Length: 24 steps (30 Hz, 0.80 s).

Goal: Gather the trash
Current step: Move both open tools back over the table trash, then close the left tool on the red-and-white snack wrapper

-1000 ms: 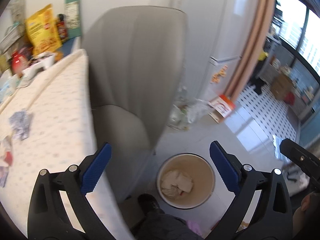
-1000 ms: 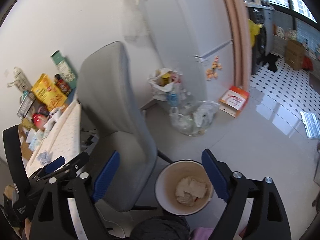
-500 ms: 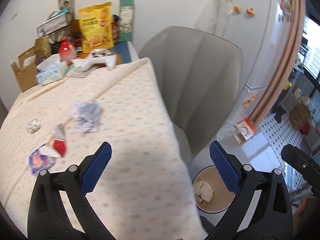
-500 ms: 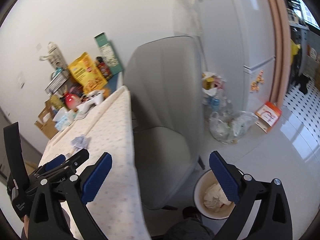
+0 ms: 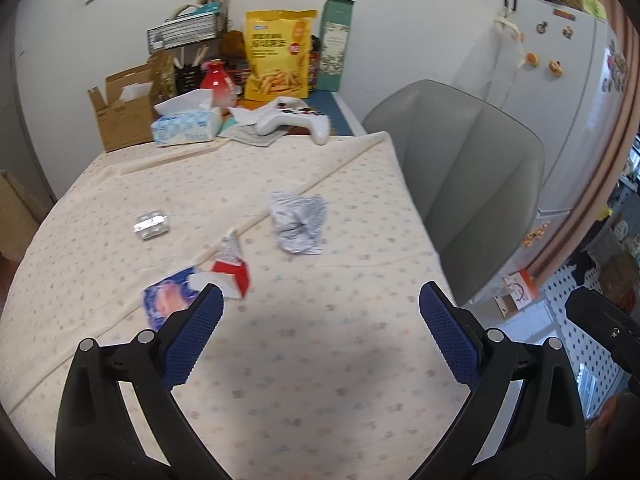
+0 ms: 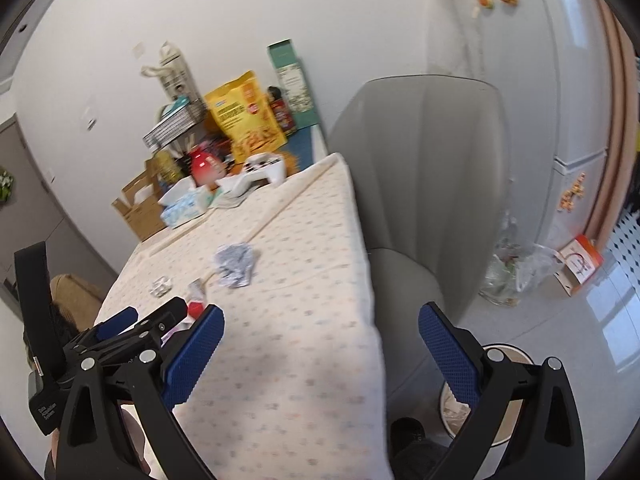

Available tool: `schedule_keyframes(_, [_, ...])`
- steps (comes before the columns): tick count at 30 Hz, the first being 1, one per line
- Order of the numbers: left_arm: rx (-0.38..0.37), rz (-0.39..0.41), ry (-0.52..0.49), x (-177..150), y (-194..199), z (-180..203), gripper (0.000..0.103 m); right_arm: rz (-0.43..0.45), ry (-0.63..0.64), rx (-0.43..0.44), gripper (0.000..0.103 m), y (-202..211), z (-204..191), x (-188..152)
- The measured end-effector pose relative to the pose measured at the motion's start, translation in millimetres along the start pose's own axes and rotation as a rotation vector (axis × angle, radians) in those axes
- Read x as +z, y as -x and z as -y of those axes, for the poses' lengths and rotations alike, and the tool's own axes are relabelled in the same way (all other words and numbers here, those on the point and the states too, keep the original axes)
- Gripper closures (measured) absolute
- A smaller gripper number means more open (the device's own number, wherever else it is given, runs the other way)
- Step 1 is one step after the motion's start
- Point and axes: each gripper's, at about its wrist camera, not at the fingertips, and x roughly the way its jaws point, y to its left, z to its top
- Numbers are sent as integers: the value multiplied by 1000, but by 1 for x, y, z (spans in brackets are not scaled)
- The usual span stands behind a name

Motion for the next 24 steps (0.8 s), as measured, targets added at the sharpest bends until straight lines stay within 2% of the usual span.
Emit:
schedule_keyframes(10, [57, -10, 91, -11, 1, -65, 5, -50, 70, 49, 9, -28, -50, -7])
schedule_keyframes(19, [64, -16, 125, -10, -10, -90, 6, -77, 105, 66, 11, -51, -76, -6])
schedule_keyframes(24, [44, -53, 131, -8, -27, -91, 21, -89, 106, 63, 11, -63, -77, -2])
